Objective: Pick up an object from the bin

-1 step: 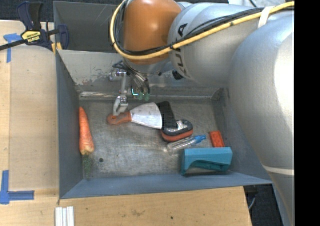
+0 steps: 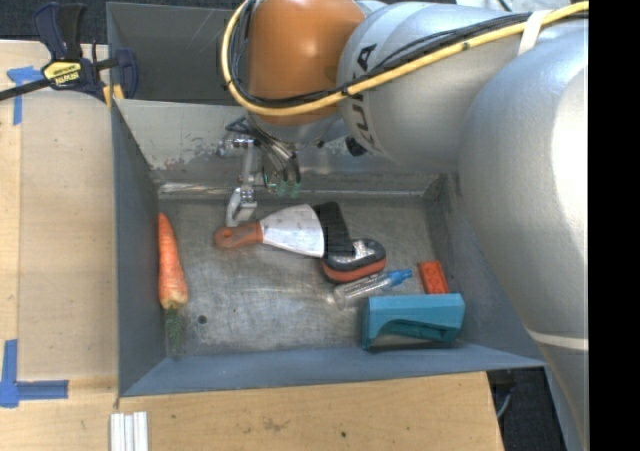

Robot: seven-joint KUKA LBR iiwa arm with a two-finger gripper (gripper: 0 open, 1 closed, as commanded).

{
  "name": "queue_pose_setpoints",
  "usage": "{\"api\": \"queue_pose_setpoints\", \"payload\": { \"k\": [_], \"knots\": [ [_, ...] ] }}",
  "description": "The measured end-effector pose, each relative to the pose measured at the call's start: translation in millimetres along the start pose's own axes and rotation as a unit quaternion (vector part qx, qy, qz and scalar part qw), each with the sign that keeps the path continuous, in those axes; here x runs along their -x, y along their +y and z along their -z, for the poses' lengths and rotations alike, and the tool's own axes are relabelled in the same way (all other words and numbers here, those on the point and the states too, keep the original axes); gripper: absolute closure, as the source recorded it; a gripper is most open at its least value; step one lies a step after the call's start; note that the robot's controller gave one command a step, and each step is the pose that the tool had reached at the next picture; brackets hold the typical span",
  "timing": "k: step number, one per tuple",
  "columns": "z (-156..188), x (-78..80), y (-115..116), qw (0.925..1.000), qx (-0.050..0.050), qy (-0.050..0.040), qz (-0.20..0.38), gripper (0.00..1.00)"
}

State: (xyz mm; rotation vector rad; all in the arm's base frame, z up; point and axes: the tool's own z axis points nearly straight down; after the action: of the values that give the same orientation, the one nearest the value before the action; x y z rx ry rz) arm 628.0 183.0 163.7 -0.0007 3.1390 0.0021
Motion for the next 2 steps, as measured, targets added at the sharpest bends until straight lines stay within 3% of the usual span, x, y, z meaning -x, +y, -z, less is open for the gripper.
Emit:
{"api": "queue_pose_setpoints", "payload": {
  "k": [1,2],
  "knots": [
    [-22,-9.5,-6,0.9990,0.001,-0.0040,0.044,0.00],
    [-64,-32.0,-20,0.9821,0.000,-0.0005,0.188,0.00]
  ]
}}
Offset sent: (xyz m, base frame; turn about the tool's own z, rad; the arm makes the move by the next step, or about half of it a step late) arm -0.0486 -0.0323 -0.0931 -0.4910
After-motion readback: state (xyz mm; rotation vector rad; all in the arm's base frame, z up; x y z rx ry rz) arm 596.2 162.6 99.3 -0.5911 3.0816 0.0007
